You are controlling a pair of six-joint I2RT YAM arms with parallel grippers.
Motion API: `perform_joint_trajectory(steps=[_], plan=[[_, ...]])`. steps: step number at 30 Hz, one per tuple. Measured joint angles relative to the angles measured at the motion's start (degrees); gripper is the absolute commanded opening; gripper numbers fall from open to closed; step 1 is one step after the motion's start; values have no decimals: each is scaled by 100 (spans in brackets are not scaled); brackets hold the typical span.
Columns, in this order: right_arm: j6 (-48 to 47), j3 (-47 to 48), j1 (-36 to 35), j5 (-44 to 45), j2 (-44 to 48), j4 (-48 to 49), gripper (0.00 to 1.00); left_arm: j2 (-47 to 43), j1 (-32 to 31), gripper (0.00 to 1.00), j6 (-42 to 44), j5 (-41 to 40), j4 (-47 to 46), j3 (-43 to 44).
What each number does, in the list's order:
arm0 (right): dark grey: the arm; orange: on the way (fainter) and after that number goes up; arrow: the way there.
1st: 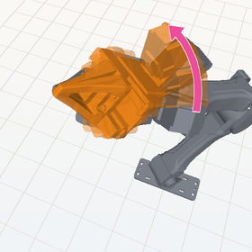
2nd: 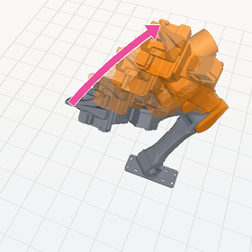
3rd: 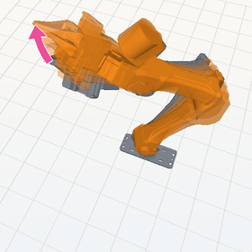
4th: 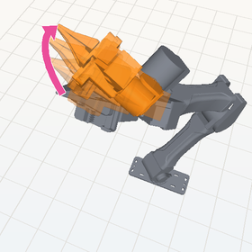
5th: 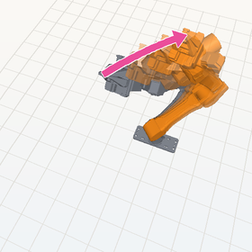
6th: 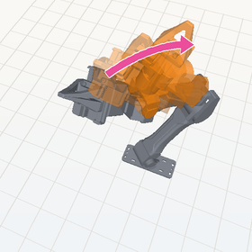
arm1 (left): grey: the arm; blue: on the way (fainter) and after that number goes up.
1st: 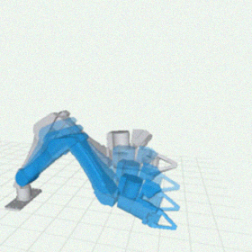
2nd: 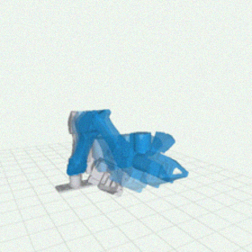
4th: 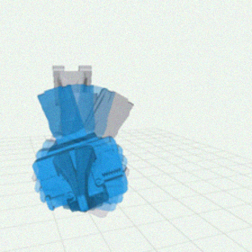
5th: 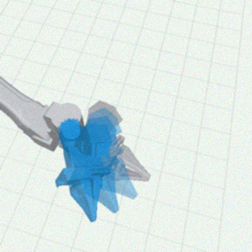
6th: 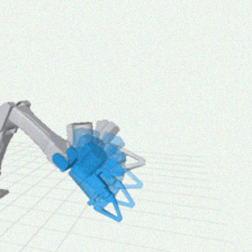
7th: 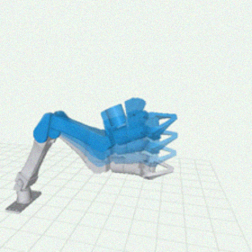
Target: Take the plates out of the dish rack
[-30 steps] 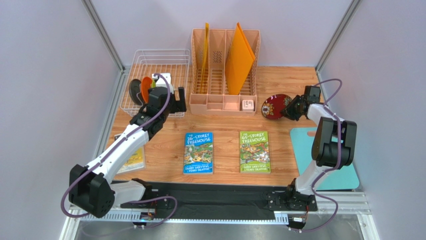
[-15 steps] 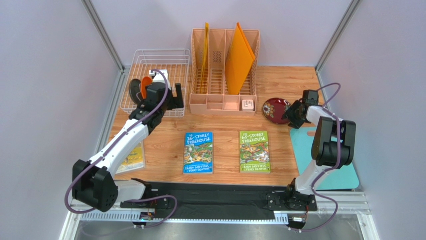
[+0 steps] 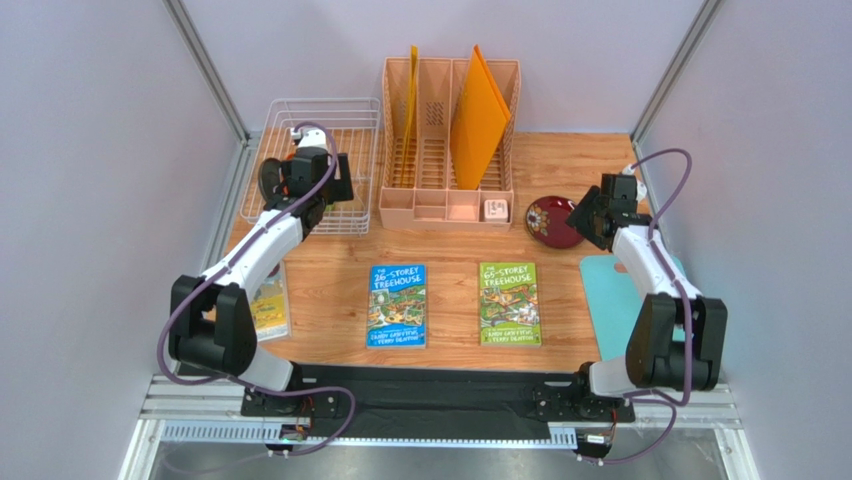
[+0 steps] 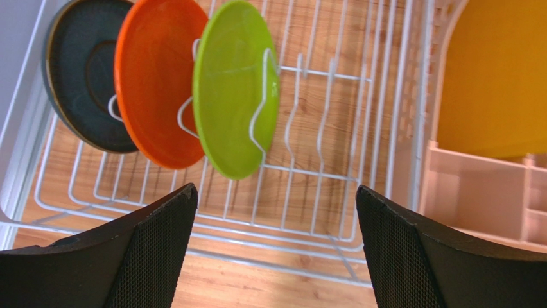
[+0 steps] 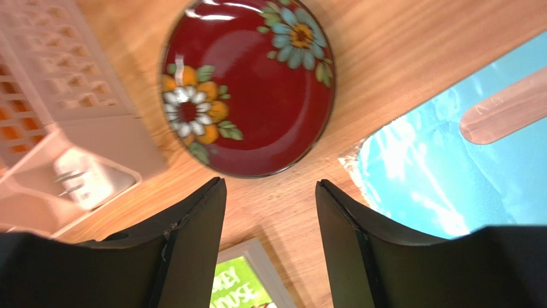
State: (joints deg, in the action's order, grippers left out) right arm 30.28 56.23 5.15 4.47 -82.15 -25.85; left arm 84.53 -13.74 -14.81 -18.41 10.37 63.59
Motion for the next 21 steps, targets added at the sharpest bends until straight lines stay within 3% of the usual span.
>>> perform_joint_trajectory(steps=[6, 12, 21], plan=[[-42, 2, -164, 72, 693, -109, 59, 645, 243, 97, 153, -380, -118, 369], [-61, -15, -166, 90, 1032, -280, 59, 1202, 455, 86, 155, -487, -278, 702], [-81, -92, -190, 131, 1139, -310, 59, 1805, 562, 50, -7, -461, -389, 822]])
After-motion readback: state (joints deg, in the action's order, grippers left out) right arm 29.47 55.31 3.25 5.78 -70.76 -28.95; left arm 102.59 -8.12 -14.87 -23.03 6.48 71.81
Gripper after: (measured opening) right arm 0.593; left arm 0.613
